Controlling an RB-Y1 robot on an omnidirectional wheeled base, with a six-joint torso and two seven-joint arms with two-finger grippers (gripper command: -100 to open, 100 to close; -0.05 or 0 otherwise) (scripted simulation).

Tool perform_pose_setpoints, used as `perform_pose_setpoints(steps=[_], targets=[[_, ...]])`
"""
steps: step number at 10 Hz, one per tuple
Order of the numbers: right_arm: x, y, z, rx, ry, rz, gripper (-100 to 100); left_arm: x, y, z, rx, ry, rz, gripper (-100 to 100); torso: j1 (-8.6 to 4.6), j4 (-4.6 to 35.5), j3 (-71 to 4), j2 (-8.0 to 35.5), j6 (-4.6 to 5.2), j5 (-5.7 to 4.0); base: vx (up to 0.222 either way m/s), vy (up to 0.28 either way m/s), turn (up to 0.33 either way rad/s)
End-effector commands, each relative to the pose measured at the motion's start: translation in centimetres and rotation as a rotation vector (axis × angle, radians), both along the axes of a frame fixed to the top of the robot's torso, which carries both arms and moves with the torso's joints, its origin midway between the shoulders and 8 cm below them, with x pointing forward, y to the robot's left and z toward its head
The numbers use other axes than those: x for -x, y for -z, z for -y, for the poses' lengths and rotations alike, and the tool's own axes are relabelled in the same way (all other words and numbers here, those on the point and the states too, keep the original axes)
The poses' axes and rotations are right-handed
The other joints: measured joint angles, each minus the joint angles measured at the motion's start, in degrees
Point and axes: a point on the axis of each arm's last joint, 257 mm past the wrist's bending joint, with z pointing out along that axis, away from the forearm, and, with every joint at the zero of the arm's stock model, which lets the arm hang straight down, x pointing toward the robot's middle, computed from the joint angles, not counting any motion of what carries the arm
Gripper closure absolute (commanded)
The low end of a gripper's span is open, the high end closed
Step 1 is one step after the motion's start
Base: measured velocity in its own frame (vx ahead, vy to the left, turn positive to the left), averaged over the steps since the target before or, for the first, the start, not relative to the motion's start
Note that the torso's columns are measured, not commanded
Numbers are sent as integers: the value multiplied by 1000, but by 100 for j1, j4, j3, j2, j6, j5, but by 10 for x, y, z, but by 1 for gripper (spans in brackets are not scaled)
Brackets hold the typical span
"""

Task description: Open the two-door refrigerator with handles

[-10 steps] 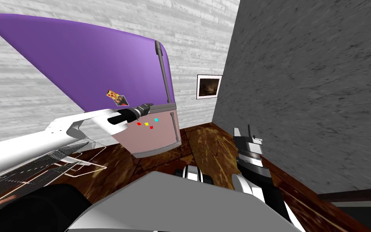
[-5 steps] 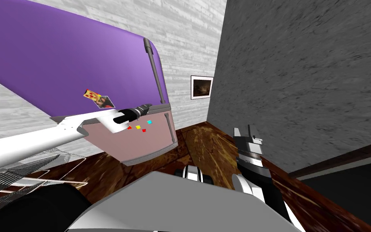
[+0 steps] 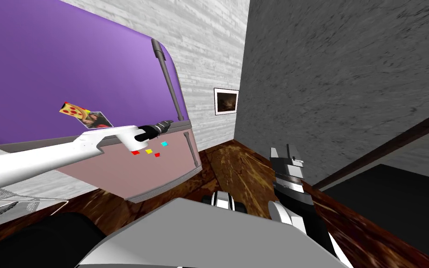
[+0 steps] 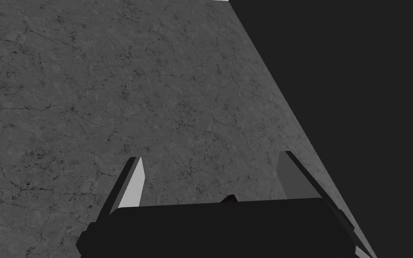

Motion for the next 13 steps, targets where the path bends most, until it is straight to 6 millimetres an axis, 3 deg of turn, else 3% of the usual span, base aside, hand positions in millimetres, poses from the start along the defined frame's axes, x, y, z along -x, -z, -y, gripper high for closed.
perform_pose_setpoints(steps=[1, 2, 5, 6, 13], targets=[[0, 0, 0, 0, 0, 0, 0, -4, 0, -24, -21, -42, -4, -100, -2, -1, -1, -1, 6, 0, 3, -10, -215], [0, 0, 0, 0, 0, 0, 0, -4, 0, -25, -21, -44, -3, -100, -4, -1, -1, -2, 5, -1, 3, -6, -95], [0, 0, 0, 0, 0, 0, 0, -6, -3, -57, -57, -99, -8, -100, -5, -2, -2, -3, 7, -1, 4, -10, -190], [0, 0, 0, 0, 0, 0, 0, -6, -3, -57, -57, -99, -8, -100, -4, -1, -1, -2, 3, -1, 2, -8, -66], [0, 0, 0, 0, 0, 0, 0, -4, -20, -121, -145, -209, -12, -100, -2, -1, -1, -1, 3, -1, 5, -9, -175]])
